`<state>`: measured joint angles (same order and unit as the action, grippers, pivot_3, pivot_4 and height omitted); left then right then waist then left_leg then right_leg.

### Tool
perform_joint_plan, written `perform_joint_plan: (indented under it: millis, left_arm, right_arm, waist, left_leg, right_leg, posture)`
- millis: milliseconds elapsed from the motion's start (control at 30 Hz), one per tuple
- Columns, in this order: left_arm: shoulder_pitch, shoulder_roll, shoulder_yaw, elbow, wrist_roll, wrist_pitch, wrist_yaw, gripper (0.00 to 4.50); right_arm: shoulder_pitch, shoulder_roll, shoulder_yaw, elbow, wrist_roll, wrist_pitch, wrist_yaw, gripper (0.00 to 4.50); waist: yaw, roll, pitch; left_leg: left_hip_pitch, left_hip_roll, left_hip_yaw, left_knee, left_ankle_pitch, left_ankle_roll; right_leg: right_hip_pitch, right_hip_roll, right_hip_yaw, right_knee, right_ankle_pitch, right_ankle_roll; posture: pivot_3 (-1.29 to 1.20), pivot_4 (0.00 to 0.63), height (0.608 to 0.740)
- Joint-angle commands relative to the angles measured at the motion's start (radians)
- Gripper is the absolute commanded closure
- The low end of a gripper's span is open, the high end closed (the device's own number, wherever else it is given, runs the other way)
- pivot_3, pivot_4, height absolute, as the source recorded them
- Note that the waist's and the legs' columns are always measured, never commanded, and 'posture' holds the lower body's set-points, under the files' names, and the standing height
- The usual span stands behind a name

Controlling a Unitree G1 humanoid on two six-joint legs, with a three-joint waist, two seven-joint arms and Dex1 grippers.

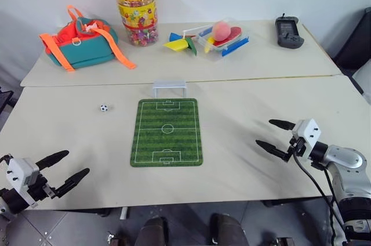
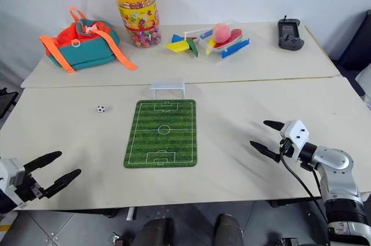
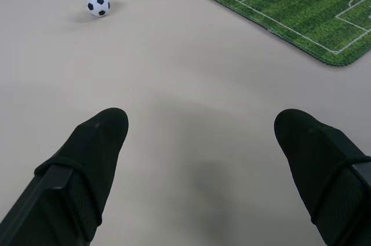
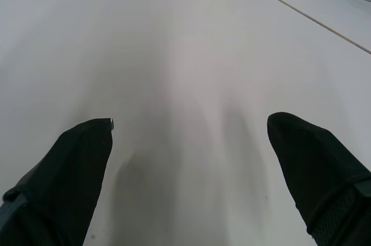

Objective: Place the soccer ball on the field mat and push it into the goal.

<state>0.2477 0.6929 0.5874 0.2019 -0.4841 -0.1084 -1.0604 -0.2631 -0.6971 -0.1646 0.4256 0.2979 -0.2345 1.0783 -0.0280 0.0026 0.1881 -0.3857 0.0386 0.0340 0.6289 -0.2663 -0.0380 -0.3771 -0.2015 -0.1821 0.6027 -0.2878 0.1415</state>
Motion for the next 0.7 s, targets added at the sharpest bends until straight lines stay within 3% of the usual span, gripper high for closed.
perform_joint_plan:
  millis: [33, 467, 700]
  left_arm:
    - [0.010, 0.019, 0.015, -0.009, -0.005, -0.007, -0.006, 0.02]
    - [-0.005, 0.027, 0.037, -0.084, 0.000, 0.080, 0.126, 0.02]
    - [-0.197, 0.054, 0.007, -0.041, 0.009, 0.168, 0.241, 0.02]
  right_arm:
    - [-0.004, -0.007, -0.018, -0.023, 0.018, 0.000, 0.005, 0.00]
    - [-0.001, -0.018, -0.027, -0.052, 0.063, 0.046, 0.079, 0.00]
    - [0.048, -0.035, -0.054, -0.175, 0.167, 0.133, 0.166, 0.00]
  waist:
    - [0.000, 0.000, 0.000]
    - [0.002, 0.000, 0.000]
    - [0.014, 0.000, 0.000]
  left_leg:
    - [0.000, 0.000, 0.000, 0.000, 0.000, 0.000]
    - [0.001, 0.000, 0.002, 0.001, -0.002, 0.002]
    - [0.000, 0.000, 0.002, 0.002, -0.002, 0.002]
  right_leg:
    - [0.000, 0.000, 0.000, 0.000, 0.000, 0.000]
    - [-0.001, 0.000, 0.002, 0.000, 0.000, 0.000]
    - [-0.001, 0.000, 0.003, 0.003, 0.001, 0.000]
  posture:
    - [0.00, 0.150, 0.740]
    - [0.00, 0.150, 0.740]
    - [0.00, 0.150, 0.740]
